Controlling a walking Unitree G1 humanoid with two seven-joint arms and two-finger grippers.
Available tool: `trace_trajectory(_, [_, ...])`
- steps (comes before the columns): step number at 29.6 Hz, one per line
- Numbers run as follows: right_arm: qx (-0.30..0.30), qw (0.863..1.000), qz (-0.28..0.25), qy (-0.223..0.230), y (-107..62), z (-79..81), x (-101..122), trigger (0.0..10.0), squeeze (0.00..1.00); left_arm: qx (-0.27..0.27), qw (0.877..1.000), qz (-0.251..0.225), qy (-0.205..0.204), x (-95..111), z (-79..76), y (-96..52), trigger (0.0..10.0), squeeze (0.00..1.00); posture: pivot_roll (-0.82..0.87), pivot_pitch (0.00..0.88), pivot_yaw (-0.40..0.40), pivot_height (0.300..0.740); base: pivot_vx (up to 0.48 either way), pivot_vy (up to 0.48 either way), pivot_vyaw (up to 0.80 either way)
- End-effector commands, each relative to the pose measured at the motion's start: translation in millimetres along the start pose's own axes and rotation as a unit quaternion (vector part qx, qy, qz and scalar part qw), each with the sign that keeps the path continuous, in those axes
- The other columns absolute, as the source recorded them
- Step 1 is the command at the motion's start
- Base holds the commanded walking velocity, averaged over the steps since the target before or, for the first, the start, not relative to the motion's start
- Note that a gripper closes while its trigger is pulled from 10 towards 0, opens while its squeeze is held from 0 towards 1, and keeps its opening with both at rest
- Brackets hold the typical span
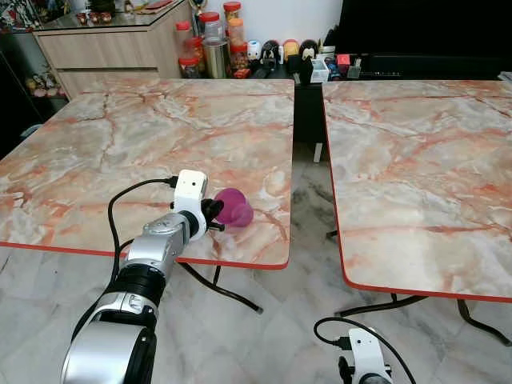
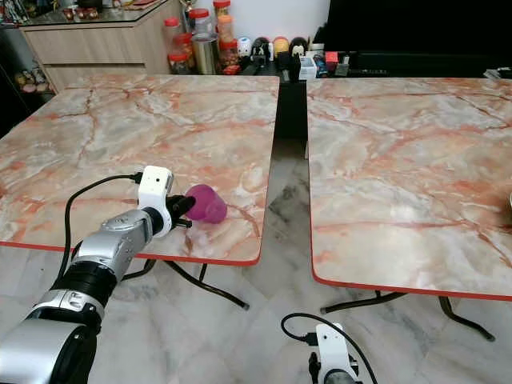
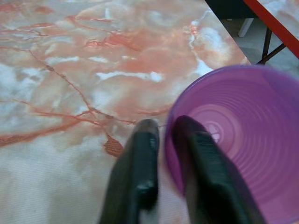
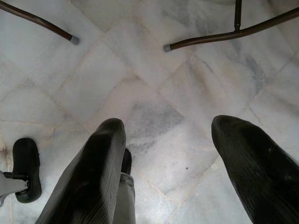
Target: Setting the table
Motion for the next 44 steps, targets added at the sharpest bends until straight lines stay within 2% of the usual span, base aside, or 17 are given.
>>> trace_trajectory(1, [0.001, 1.0, -0.002, 0.001, 0.3, 2.2, 3, 10.0, 0.0, 0.004, 1.0, -0.012, 0.011, 9, 1.7, -0.8, 0.0, 0.0, -0.01, 0.0, 0.062, 0.74, 0.0, 0.0, 0.0])
trace_trajectory(12, [0.001, 1.0, 0.003, 0.003, -0.4, 2.8, -1, 10.0, 0.0, 0.004, 1.0, -0.014, 0.009, 9, 1.7, -1.2, 0.0, 0.0, -0.01, 0.0, 0.065, 0.74, 0.0, 0.0, 0.0])
trace_trajectory(14, [0.001, 1.0, 0.003, 0.003, -0.5, 2.7, -2, 10.0, 0.0, 0.003, 0.999, -0.036, 0.004, 13, 0.2, -1.5, 0.0, 0.0, -0.02, 0.0, 0.067, 0.74, 0.0, 0.0, 0.0])
trace_trajectory(15, [0.002, 1.0, 0.003, 0.003, -0.5, 2.6, -2, 10.0, 0.0, 0.008, 0.997, -0.076, -0.006, 23, -1.5, -2.6, 1.5, 0.0, -0.02, 0.0, 0.066, 0.74, 0.0, 0.0, 0.0])
trace_trajectory(16, [0.002, 1.0, 0.003, 0.003, -0.5, 2.6, -2, 10.0, 0.0, 0.008, 0.997, -0.076, -0.006, 23, -1.5, -2.6, 1.5, 0.0, -0.02, 0.0, 0.066, 0.74, 0.0, 0.0, 0.0])
trace_trajectory(17, [0.002, 1.0, 0.003, 0.002, -0.5, 2.2, -2, 10.0, 0.0, 0.019, 0.995, -0.101, -0.009, 28, -1.3, -4.0, 3.6, 0.0, -0.02, 0.0, 0.066, 0.74, 0.0, 0.0, 0.0])
trace_trajectory(18, [0.002, 1.0, 0.003, 0.002, -0.5, 2.1, -2, 10.0, 0.0, 0.023, 0.994, -0.108, -0.007, 29, -1.1, -4.4, 3.6, 0.0, -0.02, 0.0, 0.066, 0.74, 0.0, 0.0, 0.0])
trace_trajectory(19, [0.002, 1.0, 0.003, 0.001, -0.4, 2.0, -2, 10.0, 0.0, 0.029, 0.993, -0.118, -0.016, 31, -1.2, -4.9, 10.0, 0.0, -0.02, 0.0, 0.062, 0.74, 0.0, 0.0, 0.0])
trace_trajectory(24, [0.004, 1.0, 0.002, -0.004, -0.3, 0.7, -2, 10.0, 0.0, 0.057, 0.984, -0.158, -0.051, 34, -2.3, -7.3, 10.0, 0.0, -0.02, 0.0, 0.054, 0.74, 0.0, 0.0, 0.0])
trace_trajectory(27, [0.006, 1.0, -0.001, -0.007, -0.1, -0.4, -1, 10.0, 0.0, 0.059, 0.978, -0.187, -0.068, 37, -10.0, -8.5, 10.0, 0.0, -0.03, 0.0, 0.047, 0.74, 0.0, 0.0, 0.0])
trace_trajectory(32, [0.006, 1.0, -0.002, -0.007, 0.1, -2.0, 0, 10.0, 0.0, 0.071, 0.974, -0.208, -0.056, 44, -10.6, -10.2, 10.0, 0.0, -0.03, 0.0, 0.039, 0.74, 0.0, -0.052, 0.0])
trace_trajectory(37, [0.004, 1.0, -0.004, 0.0, 0.7, -3.3, 3, 10.0, 0.0, 0.09, 0.97, -0.219, -0.055, 50, -0.2, -12.2, 10.0, 0.0, -0.03, 0.0, 0.039, 0.74, 0.0, -0.319, 0.0])
trace_trajectory(44, [0.004, 1.0, -0.004, 0.004, 0.6, -3.1, 3, 10.0, 0.0, 0.101, 0.968, -0.225, -0.053, 52, 4.1, -14.0, 10.0, 0.0, -0.03, 0.0, 0.034, 0.74, 0.0, -0.326, 0.0])
Point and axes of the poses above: a point about 5 cm out from each wrist's last joint towards the gripper, its own y axis pointing out of the wrist towards the gripper, its own x axis along the axis of the wrist's last joint, z = x × y, the point moved 3 cm from there along y, pointing out of the wrist towards the gripper
